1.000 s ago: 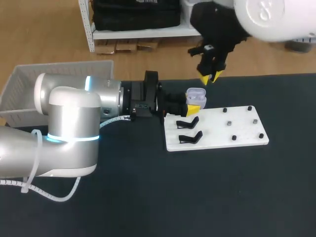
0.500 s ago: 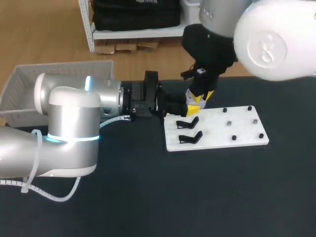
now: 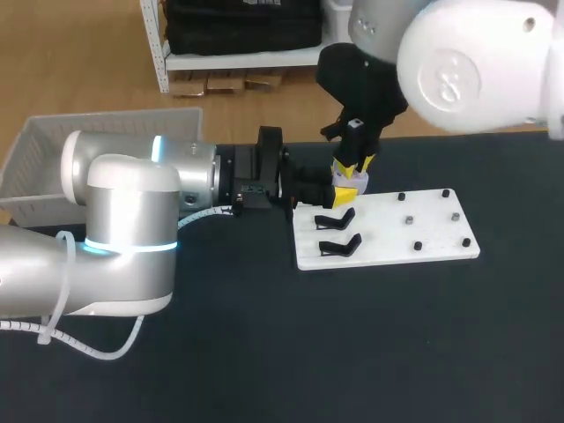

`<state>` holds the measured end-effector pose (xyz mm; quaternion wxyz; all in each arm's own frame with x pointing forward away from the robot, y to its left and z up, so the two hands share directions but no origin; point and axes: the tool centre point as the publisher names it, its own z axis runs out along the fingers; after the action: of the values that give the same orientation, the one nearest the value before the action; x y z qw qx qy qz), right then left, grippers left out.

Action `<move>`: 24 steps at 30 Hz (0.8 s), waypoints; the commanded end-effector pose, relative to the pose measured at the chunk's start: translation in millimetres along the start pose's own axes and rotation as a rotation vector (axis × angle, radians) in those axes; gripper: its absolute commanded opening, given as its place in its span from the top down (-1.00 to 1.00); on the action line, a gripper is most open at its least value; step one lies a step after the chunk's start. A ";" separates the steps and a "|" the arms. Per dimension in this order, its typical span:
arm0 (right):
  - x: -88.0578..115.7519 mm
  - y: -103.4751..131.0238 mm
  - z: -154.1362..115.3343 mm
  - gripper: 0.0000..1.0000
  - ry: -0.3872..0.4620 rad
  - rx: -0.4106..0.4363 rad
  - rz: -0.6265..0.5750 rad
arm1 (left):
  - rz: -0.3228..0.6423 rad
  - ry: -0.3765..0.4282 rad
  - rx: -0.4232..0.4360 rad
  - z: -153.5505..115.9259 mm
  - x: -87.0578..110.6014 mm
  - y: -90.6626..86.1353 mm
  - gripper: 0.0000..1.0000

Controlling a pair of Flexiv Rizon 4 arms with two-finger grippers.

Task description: Pick up each earbud case from the left stands, insert the matching earbuds, close the lid, and place the case in the box.

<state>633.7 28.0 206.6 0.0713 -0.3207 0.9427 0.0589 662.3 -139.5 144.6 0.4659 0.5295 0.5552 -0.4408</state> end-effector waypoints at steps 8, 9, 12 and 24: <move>-10.7 -2.1 9.0 1.00 0.022 -0.007 -0.003 | 0.004 -0.007 -0.005 0.1 1.5 -0.6 1.00; -10.8 -3.0 9.4 1.00 0.021 -0.005 -0.002 | 0.004 -0.007 -0.005 0.1 1.5 -0.6 1.00; -11.5 -4.8 9.6 1.00 0.019 -0.003 0.001 | 0.004 -0.007 -0.005 0.1 1.5 -0.6 1.00; -13.7 -6.0 15.3 1.00 0.022 -0.008 0.008 | 0.004 -0.007 -0.005 0.1 1.5 -0.6 1.00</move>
<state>648.1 33.6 195.2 0.0600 -0.3180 0.9444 0.0583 662.4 -139.5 144.5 0.4659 0.5295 0.5552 -0.4408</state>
